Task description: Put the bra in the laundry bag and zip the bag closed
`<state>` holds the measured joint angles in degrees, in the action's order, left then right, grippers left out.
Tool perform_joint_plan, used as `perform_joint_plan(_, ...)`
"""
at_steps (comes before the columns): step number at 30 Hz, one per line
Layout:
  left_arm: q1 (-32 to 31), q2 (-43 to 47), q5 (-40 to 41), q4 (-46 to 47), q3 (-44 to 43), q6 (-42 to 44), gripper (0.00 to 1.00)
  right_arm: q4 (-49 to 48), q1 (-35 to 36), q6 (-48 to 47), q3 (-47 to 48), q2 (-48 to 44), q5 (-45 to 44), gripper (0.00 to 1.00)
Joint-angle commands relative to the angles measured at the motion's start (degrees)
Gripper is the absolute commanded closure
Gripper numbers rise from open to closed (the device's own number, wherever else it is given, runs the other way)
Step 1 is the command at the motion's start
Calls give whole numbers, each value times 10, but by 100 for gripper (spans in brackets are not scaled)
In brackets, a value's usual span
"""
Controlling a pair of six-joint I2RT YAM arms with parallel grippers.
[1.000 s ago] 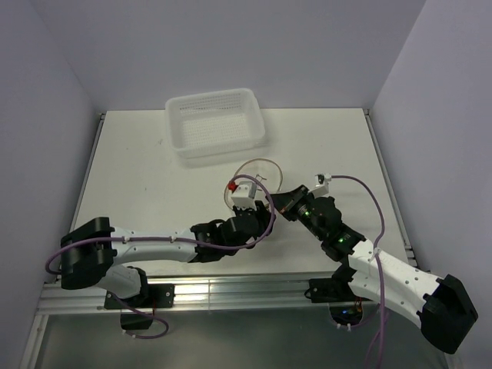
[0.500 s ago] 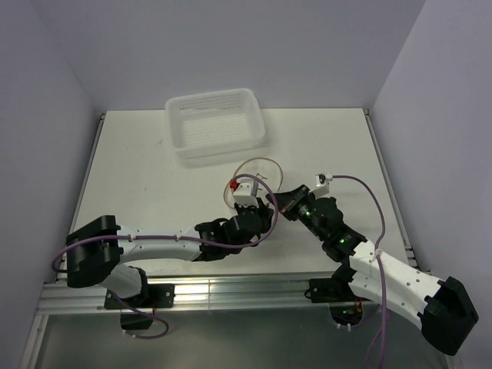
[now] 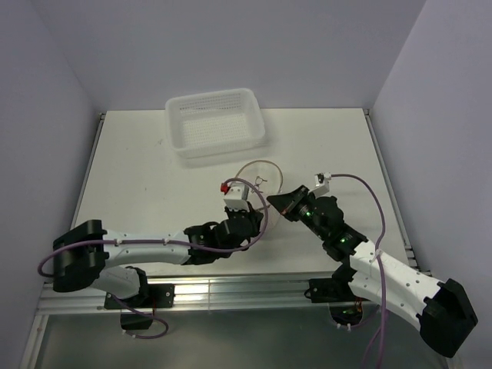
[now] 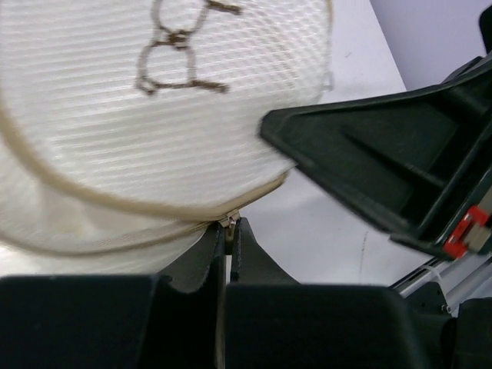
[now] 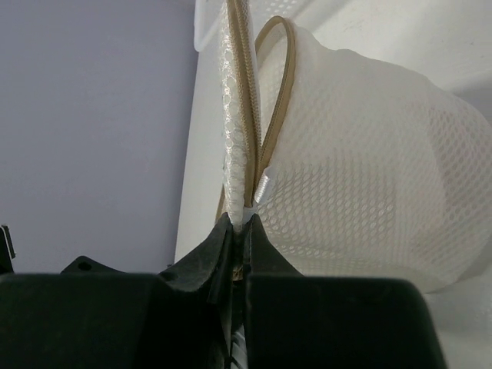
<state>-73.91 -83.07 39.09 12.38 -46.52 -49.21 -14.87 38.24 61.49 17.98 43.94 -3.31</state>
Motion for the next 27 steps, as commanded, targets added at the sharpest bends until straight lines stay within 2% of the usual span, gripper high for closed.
perform_joint_plan(1,2,73,38,-31,37,-12,100,3,-26,-38,24,-7,25,100)
perform_joint_plan(4,5,113,37,-51,90,-28,100,5,-50,-50,29,2,64,100)
perform_joint_plan(11,14,228,76,-153,147,-44,100,34,-121,-114,57,18,155,100)
perform_joint_plan(17,37,337,91,-234,179,-48,100,56,-191,-171,109,80,253,100)
perform_joint_plan(21,37,361,41,-158,201,-11,100,73,-188,-194,165,138,280,100)
perform_joint_plan(22,35,354,32,-147,198,-11,100,74,-186,-195,170,142,283,96)
perform_joint_plan(23,32,344,27,-138,194,-11,100,74,-186,-192,171,142,281,87)
perform_joint_plan(24,28,319,30,-131,182,-15,100,73,-180,-190,168,137,277,59)
perform_joint_plan(25,18,308,31,-101,178,-16,100,75,-178,-189,166,131,272,43)
perform_joint_plan(27,10,270,31,-69,165,-23,100,93,-168,-187,158,107,260,18)
